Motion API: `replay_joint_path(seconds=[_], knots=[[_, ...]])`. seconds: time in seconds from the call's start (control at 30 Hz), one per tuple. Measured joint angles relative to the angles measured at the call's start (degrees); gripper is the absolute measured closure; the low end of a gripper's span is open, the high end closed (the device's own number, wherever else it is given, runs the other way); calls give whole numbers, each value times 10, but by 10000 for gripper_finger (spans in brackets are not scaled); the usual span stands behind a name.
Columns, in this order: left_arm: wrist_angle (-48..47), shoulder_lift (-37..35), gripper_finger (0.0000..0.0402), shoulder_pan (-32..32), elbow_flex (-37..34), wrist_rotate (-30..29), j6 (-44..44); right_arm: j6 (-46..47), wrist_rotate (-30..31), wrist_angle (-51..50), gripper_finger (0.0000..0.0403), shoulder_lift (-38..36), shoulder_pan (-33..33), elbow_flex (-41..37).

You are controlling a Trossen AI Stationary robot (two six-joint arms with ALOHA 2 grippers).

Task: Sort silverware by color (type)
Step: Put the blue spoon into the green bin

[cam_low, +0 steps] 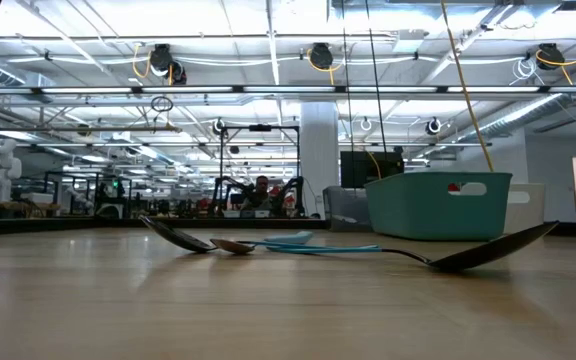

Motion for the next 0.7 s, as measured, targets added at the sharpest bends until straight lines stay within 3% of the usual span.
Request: replay_joint_path(seconds=[0.23,0.7], knots=[[0,8,401,4,0,0,-12,-10,-22,0,168,5,-6,0],[16,17,401,8,0,5,-17,-17,-48,-1,281,5,-6,0]])
